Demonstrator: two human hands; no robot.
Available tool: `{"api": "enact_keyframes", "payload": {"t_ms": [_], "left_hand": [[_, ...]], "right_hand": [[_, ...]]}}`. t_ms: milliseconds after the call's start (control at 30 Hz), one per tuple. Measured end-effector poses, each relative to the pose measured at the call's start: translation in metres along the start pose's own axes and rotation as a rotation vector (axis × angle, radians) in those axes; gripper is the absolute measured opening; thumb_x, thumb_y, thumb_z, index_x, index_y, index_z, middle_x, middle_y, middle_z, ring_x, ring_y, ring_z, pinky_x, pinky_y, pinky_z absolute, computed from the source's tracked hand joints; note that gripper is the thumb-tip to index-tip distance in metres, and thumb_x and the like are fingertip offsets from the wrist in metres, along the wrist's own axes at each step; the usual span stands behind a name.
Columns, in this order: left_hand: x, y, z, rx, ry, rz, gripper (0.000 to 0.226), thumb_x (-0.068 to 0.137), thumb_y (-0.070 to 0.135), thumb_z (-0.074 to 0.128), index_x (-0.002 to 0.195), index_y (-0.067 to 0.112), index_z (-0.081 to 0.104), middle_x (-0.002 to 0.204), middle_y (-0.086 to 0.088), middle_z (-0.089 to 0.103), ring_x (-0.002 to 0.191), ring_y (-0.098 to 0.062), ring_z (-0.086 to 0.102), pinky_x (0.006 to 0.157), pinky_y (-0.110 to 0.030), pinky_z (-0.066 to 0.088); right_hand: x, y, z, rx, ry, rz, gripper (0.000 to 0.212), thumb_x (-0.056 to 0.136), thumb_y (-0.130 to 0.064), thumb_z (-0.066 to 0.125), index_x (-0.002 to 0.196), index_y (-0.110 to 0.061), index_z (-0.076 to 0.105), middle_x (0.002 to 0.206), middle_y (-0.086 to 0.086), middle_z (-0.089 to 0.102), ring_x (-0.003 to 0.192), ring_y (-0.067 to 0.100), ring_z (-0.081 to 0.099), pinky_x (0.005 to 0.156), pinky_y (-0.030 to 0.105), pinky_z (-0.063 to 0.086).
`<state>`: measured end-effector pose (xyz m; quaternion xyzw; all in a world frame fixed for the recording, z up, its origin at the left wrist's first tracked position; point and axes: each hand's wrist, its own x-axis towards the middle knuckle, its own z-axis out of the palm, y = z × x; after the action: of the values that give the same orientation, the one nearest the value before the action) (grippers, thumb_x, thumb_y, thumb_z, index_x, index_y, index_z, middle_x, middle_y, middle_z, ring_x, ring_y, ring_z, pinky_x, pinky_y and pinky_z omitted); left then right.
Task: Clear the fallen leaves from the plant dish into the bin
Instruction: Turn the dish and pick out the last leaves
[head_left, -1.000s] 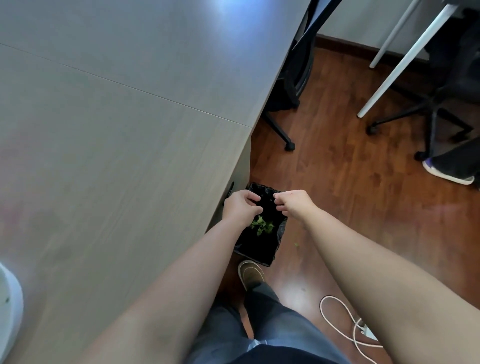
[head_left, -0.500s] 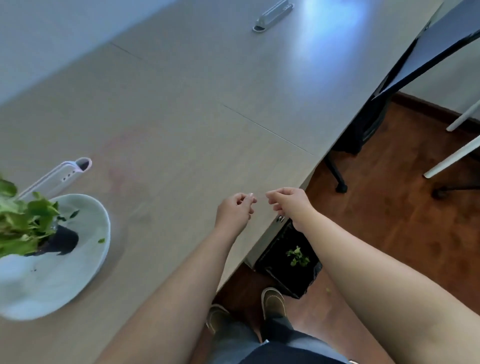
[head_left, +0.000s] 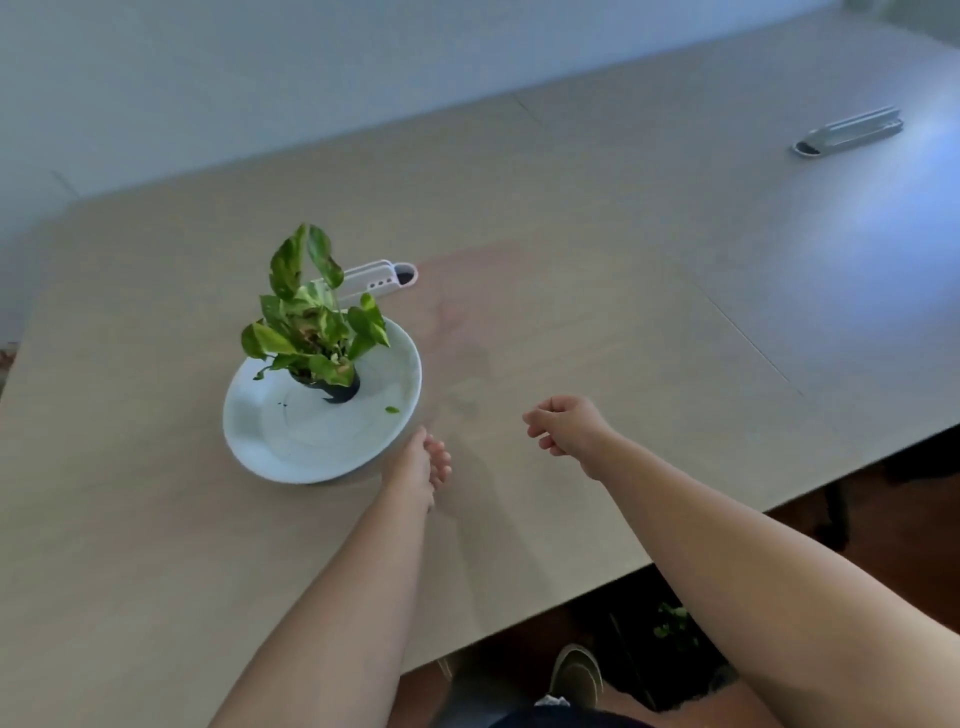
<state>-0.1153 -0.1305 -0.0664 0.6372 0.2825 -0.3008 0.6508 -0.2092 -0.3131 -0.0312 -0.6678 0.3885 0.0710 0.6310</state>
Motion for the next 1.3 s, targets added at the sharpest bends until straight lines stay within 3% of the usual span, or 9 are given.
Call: {"api": "enact_keyframes", "payload": {"t_ms": [200,367,500,633,767,967,1033,1167,1300], "left_hand": [[0.014,0.014,-0.037,-0.166,0.055,-0.081,0.034,0.099,0.037,0.045,0.074,0.015,0.051,0.068,-0.002,0.059,0.050,-0.015,0.055,0.041,-0.021,0.044],[0.019,0.028,-0.068,-0.247,0.076,-0.036,0.014,0.097,0.011,0.045,0.091,0.005,0.056,0.072,-0.007,0.059,0.046,-0.014,0.061,0.040,-0.019,0.052],[0.022,0.043,-0.105,-0.153,0.050,-0.042,0.015,0.093,0.001,0.041,0.086,0.003,0.054,0.073,-0.011,0.061,0.056,-0.017,0.065,0.047,-0.024,0.056],[0.027,0.059,-0.141,0.010,0.006,-0.061,0.016,0.094,0.003,0.040,0.088,0.000,0.053,0.056,-0.010,0.065,0.055,-0.019,0.064,0.045,-0.023,0.055],[0.040,0.077,-0.170,0.160,0.041,0.003,0.015,0.090,-0.001,0.052,0.105,0.002,0.052,0.080,-0.015,0.066,0.058,-0.019,0.064,0.044,-0.023,0.056],[0.058,0.096,-0.184,0.261,0.254,0.211,0.039,0.083,0.004,0.066,0.110,0.016,0.040,0.105,-0.014,0.065,0.058,-0.020,0.065,0.052,-0.028,0.057],[0.061,0.101,-0.186,0.412,0.345,0.321,0.035,0.083,0.011,0.066,0.111,0.016,0.045,0.111,-0.012,0.064,0.070,-0.025,0.068,0.066,-0.034,0.059],[0.068,0.101,-0.185,1.132,0.459,0.671,0.029,0.089,0.018,0.058,0.117,0.019,0.063,0.132,-0.004,0.045,0.114,-0.031,0.049,0.094,-0.038,0.044],[0.069,0.095,-0.171,1.595,0.316,0.734,0.034,0.096,0.026,0.039,0.114,0.024,0.068,0.128,0.002,0.054,0.121,-0.028,0.039,0.098,-0.038,0.032]], "right_hand": [[0.024,-0.033,0.052,-0.173,-0.095,-0.041,0.007,0.088,-0.021,0.060,0.086,-0.016,0.065,0.077,0.001,0.062,0.061,0.015,0.051,0.054,0.023,0.041],[0.048,-0.054,0.091,-0.413,-0.109,-0.158,0.022,0.088,-0.016,0.057,0.106,-0.024,0.066,0.090,-0.001,0.061,0.070,0.015,0.055,0.060,0.023,0.044],[0.066,-0.062,0.118,-0.874,-0.106,-0.370,0.057,0.085,-0.011,0.053,0.137,-0.032,0.047,0.141,0.001,0.041,0.119,0.026,0.047,0.094,0.033,0.046],[0.072,-0.071,0.129,-1.199,-0.095,-0.526,0.057,0.087,-0.017,0.051,0.139,-0.040,0.043,0.157,-0.007,0.021,0.139,0.027,0.023,0.111,0.040,0.028],[0.074,-0.074,0.130,-1.534,-0.083,-0.743,0.043,0.098,-0.022,0.042,0.133,-0.046,0.048,0.159,-0.012,0.020,0.141,0.024,0.020,0.114,0.036,0.021],[0.065,-0.066,0.138,-1.591,-0.106,-0.805,0.041,0.099,-0.025,0.044,0.134,-0.046,0.048,0.142,-0.013,0.047,0.136,0.020,0.033,0.112,0.032,0.023],[0.063,-0.065,0.144,-1.586,-0.128,-0.806,0.038,0.100,-0.029,0.043,0.133,-0.047,0.049,0.136,-0.012,0.051,0.130,0.020,0.038,0.109,0.031,0.027],[0.060,-0.063,0.154,-1.585,-0.160,-0.795,0.037,0.100,-0.031,0.044,0.132,-0.048,0.050,0.128,-0.010,0.055,0.120,0.020,0.044,0.104,0.030,0.035],[0.050,-0.065,0.169,-1.569,-0.182,-0.782,0.035,0.100,-0.034,0.043,0.132,-0.045,0.051,0.126,-0.007,0.055,0.118,0.021,0.045,0.105,0.032,0.036]]}}
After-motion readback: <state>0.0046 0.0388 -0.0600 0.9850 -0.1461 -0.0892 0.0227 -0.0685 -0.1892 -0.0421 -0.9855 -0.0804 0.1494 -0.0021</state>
